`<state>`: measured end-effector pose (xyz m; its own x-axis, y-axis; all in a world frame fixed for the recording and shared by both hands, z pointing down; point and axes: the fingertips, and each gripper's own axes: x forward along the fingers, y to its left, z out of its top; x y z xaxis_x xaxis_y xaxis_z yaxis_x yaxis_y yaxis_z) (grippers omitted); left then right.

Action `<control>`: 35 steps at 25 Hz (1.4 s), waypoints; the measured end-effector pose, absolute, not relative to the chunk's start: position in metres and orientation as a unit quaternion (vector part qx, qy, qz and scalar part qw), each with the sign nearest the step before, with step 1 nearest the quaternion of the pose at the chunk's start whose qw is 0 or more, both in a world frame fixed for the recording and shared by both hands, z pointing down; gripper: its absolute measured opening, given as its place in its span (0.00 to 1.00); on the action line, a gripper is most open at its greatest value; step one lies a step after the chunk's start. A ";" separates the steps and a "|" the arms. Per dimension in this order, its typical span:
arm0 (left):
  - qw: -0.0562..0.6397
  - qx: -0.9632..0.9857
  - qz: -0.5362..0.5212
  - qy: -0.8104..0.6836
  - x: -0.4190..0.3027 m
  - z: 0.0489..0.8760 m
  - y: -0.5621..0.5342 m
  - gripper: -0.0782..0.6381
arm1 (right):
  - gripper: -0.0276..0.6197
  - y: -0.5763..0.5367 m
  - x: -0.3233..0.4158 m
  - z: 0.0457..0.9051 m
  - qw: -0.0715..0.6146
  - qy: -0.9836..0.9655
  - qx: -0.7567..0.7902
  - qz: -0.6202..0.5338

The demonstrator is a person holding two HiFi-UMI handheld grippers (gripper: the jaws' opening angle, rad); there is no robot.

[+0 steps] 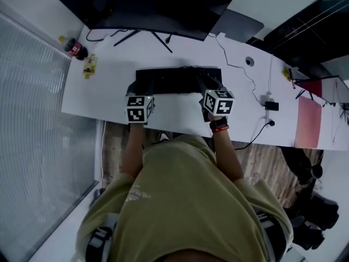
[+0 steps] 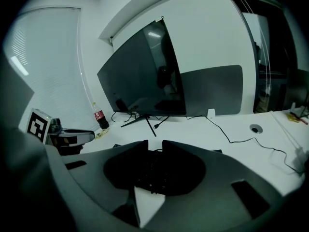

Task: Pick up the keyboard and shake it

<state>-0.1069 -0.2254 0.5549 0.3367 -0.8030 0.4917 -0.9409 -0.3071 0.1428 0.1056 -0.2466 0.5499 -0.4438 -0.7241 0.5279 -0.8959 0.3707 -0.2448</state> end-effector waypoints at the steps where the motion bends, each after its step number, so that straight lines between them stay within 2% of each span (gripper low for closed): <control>1: 0.209 0.790 0.171 -0.551 -0.107 0.558 -0.229 0.23 | 0.21 -0.250 0.109 0.555 0.170 -0.809 0.500 0.259; 11: 0.243 0.765 0.226 -0.552 -0.120 0.608 -0.259 0.33 | 0.32 -0.284 0.137 0.591 0.190 -0.800 0.499 0.275; 15: 0.267 0.754 0.239 -0.550 -0.126 0.626 -0.267 0.47 | 0.37 -0.295 0.149 0.602 0.200 -0.795 0.502 0.275; 23: 0.283 0.739 0.246 -0.560 -0.140 0.649 -0.281 0.62 | 0.58 -0.306 0.177 0.635 0.242 -0.773 0.522 0.266; 35: 0.364 0.708 0.236 -0.558 -0.156 0.685 -0.300 0.63 | 0.59 -0.329 0.219 0.665 0.239 -0.748 0.525 0.328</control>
<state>-0.1558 -0.2996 0.6852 0.2664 -0.6176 0.7400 -0.9612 -0.1130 0.2517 0.2185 -0.3292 0.6651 -0.3341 -0.6287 0.7022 -0.9425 0.2326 -0.2402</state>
